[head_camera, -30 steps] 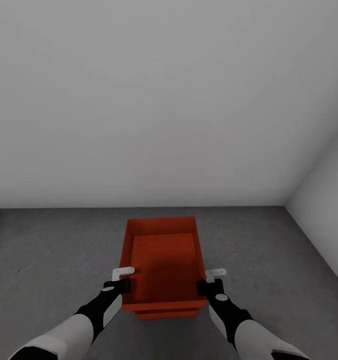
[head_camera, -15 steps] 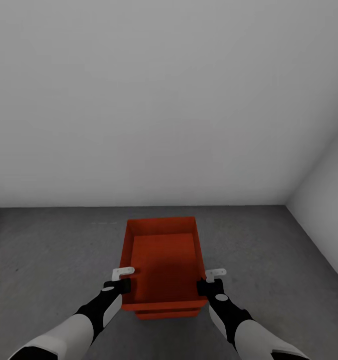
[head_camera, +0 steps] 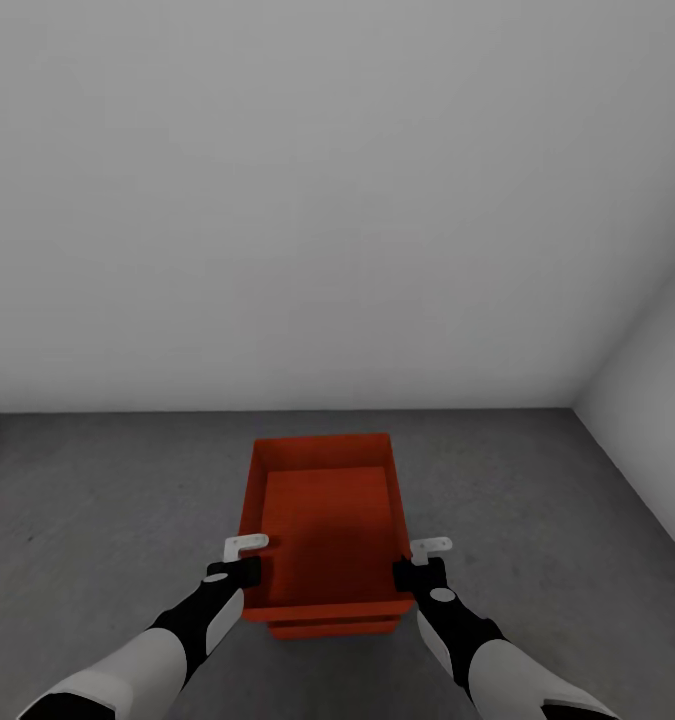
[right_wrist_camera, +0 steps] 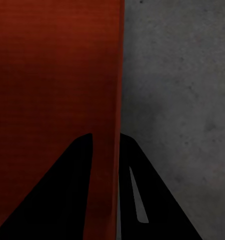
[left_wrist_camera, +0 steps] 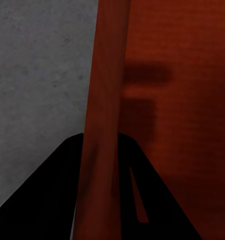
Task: Move the two storage containers from the living room to the garage. In the garage, place one container on the floor and stack the other container on top of it (either order is fine).
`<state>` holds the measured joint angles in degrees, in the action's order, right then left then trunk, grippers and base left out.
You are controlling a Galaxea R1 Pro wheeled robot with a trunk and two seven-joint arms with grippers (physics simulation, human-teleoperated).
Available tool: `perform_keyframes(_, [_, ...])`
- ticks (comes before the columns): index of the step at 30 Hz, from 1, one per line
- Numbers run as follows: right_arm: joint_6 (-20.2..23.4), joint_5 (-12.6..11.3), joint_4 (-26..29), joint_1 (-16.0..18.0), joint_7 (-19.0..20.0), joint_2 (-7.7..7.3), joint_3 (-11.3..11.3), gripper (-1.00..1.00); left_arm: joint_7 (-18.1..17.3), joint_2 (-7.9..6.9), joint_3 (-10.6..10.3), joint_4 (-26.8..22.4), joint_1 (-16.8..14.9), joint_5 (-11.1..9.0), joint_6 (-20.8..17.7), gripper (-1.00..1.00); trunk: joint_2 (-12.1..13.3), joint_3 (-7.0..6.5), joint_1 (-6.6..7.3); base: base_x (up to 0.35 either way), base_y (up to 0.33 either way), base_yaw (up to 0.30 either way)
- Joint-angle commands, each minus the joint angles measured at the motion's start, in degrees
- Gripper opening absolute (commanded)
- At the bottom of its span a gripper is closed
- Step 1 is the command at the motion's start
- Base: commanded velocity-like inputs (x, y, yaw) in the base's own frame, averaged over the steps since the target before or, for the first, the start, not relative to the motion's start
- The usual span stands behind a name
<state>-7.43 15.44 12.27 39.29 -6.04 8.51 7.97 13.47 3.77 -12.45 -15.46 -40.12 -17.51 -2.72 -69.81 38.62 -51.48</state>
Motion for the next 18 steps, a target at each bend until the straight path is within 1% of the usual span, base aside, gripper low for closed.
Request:
perform_keyframes(1, [-0.2, 0.4, -0.2, 0.0, 0.0, 0.81, 1.9, -1.00, 0.8, 0.01, 1.7, -1.3, 0.0, -0.4, 2.1, -1.00, -0.4, 0.23, -0.22, 0.000, 0.000, 0.000])
perform_keyframes(18, [-0.2, 0.4, -0.2, 0.0, 0.1, 0.72, 1.9, -1.00, 0.8, 0.01, 1.7, -1.3, 0.0, -0.5, 2.1, -1.00, -7.3, 3.28, -3.96, 0.000, 0.000, 0.000])
